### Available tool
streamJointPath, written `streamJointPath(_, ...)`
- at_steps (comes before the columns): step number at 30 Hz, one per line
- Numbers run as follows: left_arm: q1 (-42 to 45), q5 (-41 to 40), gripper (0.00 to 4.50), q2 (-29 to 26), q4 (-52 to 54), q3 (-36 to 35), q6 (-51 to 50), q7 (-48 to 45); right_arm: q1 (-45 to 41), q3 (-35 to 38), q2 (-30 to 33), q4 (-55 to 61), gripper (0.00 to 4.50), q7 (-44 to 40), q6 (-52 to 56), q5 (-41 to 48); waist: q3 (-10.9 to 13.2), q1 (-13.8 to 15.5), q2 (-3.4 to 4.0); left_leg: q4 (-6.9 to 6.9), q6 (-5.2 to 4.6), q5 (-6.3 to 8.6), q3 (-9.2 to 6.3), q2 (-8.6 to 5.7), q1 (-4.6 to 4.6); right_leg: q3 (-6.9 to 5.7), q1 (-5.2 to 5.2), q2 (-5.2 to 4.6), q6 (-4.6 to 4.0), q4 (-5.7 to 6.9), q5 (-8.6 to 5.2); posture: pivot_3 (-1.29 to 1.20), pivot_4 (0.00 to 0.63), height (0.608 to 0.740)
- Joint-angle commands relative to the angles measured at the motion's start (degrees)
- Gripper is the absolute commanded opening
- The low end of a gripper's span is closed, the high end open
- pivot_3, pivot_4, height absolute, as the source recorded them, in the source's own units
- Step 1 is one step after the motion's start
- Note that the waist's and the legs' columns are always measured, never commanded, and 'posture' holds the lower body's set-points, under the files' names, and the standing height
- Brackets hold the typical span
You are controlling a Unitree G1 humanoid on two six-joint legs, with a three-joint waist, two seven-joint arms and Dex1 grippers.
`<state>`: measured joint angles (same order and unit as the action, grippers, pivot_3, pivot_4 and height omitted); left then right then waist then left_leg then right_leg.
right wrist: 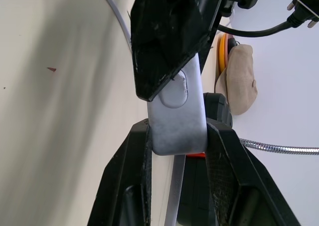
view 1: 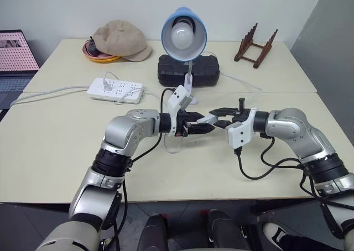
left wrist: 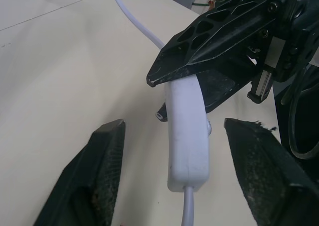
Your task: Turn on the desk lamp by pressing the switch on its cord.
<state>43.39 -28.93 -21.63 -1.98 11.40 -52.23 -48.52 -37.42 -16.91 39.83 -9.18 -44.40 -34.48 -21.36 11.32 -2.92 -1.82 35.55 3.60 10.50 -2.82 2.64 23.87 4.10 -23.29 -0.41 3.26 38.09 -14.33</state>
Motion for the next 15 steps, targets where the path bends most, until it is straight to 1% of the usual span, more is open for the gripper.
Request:
streamJointPath(1,1.0,-1.0,2.24,0.3,2.0,-1.4,0.2,-0.6,-1.7,0.8,0.1,1.4,1.13,1.0,-0.5,0.1,0.0,0.0,0.00,0.00,0.00,0.00,0.00,0.00,0.00,0.00,0.00,0.00,0.00,0.00,0.00,0.00,0.150,0.740)
streamJointPath(7,0.7,-1.6,0.95,0.1,3.1,-1.4,-0.6,-0.6,-1.1,0.7,0.4,1.5,1.13,1.2,-0.5,0.1,0.0,0.0,0.00,0.00,0.00,0.00,0.00,0.00,0.00,0.00,0.00,0.00,0.00,0.00,0.00,0.00,0.150,0.740)
streamJointPath(8,0.6,-1.6,0.67,0.1,3.3,-1.5,-0.8,-0.7,-1.1,0.8,0.5,1.5,1.13,1.3,-0.6,0.1,0.0,0.0,0.00,0.00,0.00,0.00,0.00,0.00,0.00,0.00,0.00,0.00,0.00,0.00,0.00,0.00,0.150,0.740)
streamJointPath(9,0.6,-1.6,0.50,0.2,3.4,-1.5,-0.9,-0.8,-1.1,0.8,0.6,1.3,1.13,1.4,-0.6,0.0,0.0,0.0,0.00,0.00,0.00,0.00,0.00,0.00,0.00,0.00,0.00,0.00,0.00,0.00,0.00,0.00,0.150,0.740)
streamJointPath(15,0.6,-2.6,0.48,0.4,4.0,-2.5,-2.1,-0.9,-0.9,0.8,0.8,1.1,1.13,1.5,-0.6,-0.1,0.0,0.0,0.00,0.00,0.00,0.00,0.00,0.00,0.00,0.00,0.00,0.00,0.00,0.00,0.00,0.00,0.150,0.740)
